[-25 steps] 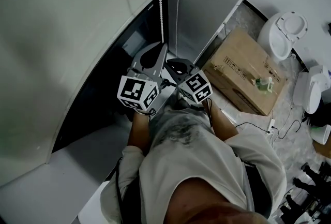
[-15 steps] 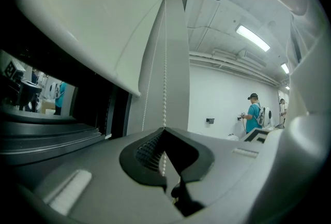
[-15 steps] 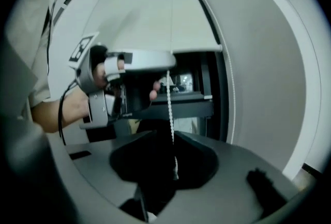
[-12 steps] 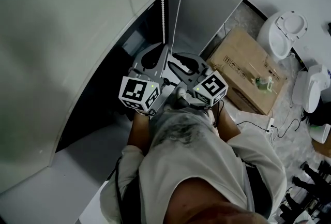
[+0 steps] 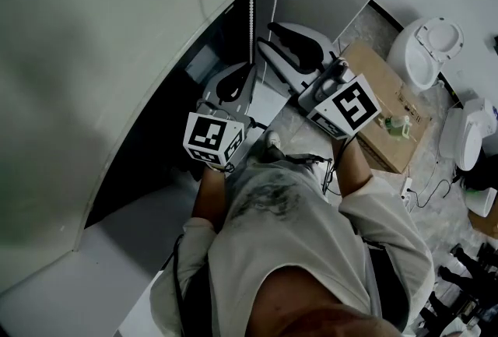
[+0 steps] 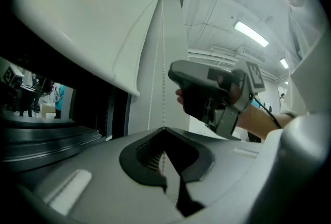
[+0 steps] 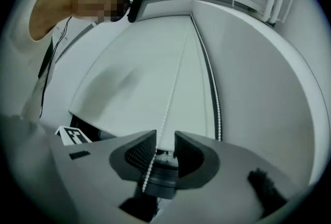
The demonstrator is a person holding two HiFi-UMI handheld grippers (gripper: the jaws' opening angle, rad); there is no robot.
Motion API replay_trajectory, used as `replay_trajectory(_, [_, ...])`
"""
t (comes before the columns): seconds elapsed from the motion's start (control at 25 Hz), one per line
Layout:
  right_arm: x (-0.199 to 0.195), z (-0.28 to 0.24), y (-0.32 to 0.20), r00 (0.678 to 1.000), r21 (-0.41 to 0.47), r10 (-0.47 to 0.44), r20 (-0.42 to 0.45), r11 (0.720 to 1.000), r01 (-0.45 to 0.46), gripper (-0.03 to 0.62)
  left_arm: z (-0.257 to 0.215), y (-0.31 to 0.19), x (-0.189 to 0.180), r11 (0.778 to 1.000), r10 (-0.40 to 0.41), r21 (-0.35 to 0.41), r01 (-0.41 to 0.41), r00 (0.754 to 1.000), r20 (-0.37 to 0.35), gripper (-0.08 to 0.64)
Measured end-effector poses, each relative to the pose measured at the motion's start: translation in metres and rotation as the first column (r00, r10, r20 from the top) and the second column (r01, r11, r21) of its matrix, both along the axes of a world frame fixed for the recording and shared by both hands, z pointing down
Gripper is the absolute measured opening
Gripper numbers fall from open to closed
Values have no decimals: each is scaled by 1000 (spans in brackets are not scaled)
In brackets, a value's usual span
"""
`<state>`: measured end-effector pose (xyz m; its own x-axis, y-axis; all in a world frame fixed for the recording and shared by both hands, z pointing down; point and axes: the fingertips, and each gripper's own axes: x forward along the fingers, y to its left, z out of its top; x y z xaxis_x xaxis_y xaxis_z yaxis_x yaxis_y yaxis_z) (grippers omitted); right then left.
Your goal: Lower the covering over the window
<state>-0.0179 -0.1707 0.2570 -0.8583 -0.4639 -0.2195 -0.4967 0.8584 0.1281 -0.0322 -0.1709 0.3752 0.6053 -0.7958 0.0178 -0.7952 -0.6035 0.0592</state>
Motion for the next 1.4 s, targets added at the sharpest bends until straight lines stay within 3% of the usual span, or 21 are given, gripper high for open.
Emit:
replay_trajectory(0.24, [-21, -19, -4, 999, 77, -23, -30, 997, 25, 104, 2, 6, 5, 1000, 9, 5, -9, 1000, -2, 9])
replay_trajectory(0.28, [-23, -19, -4, 999, 80, -19, -33, 997, 22, 46, 2, 6, 6, 1000, 8, 6, -8, 1000, -4, 9])
replay_trajectory(0.32, [-24, -18, -5, 999, 79, -15, -33, 997, 17, 27, 1, 6, 6, 1000, 7, 6, -7, 1000, -5, 9])
replay_trajectory(0.6, [-23, -8, -4, 1000, 98, 24, -6, 995, -23, 18, 8, 4, 4, 1000, 9, -20, -9, 1000, -11, 9])
replay_trajectory(0.92, [-27, 34, -11, 993, 5, 68, -95, 998, -68, 17, 45, 8, -1, 995, 13, -96, -13, 1000, -3, 9])
replay_trajectory(1.08, [-32, 53, -10, 993, 17, 61, -104, 998, -59, 18, 66, 10, -5, 991, 10, -135, -9, 1000, 5, 9])
replay_trajectory(1.24, [-35, 75, -9, 987, -43, 58, -148, 997, -66, 18, 85, 11, -8, 987, 5, -163, -4, 1000, 5, 9])
replay_trajectory(1.4, [-38, 98, -8, 983, -49, 54, -174, 997, -63, 18, 106, 13, -10, 982, 2, -189, -1, 1000, 7, 9])
